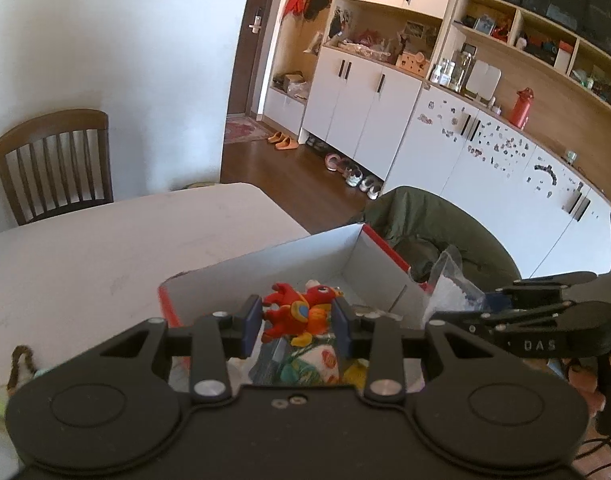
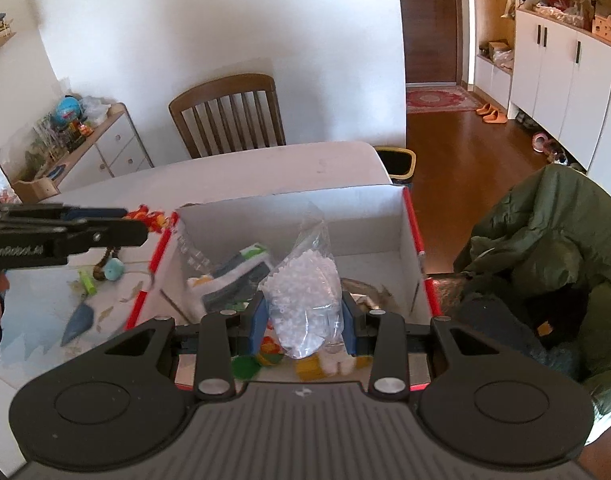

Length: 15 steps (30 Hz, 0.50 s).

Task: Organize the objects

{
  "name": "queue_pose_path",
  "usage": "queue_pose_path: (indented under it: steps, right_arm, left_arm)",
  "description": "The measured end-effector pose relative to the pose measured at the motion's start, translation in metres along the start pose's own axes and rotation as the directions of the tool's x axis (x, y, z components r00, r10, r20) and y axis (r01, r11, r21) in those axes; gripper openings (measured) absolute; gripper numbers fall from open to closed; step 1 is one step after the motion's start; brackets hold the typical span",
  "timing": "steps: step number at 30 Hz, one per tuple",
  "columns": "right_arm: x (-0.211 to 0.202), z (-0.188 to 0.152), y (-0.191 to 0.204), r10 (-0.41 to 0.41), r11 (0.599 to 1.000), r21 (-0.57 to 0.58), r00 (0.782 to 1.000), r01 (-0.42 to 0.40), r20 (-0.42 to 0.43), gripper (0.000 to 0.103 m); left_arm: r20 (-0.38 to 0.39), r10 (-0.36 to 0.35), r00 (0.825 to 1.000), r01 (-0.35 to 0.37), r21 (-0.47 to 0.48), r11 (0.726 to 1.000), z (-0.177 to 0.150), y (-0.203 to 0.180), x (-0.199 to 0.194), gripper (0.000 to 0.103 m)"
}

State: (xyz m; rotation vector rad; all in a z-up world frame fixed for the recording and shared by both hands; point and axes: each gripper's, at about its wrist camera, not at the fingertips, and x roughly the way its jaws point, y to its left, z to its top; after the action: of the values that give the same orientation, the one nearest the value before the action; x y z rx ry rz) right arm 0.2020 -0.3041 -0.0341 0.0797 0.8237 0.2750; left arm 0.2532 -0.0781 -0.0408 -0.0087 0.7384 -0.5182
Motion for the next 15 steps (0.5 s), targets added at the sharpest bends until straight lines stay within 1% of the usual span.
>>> queue_pose_path:
  steps: [5,15]
  right_arm:
    - [0.014,-0.004,-0.009,0.007,1.000,-0.019,1.000,-0.008,-0.027,0.036]
    - [0.047,-0.012,-0.001,0.039,0.993,-0.106,0.994,-0.050,-0.098,0.036]
  left_arm:
    - [-0.030,0.014,0.999,-0.013,0.030,0.999,0.009,-0.014,0.029,0.036]
    - [-0.123,0.063,0.990,-0.056,0.056,0.997,0.009,-0.024,0.092,0.036]
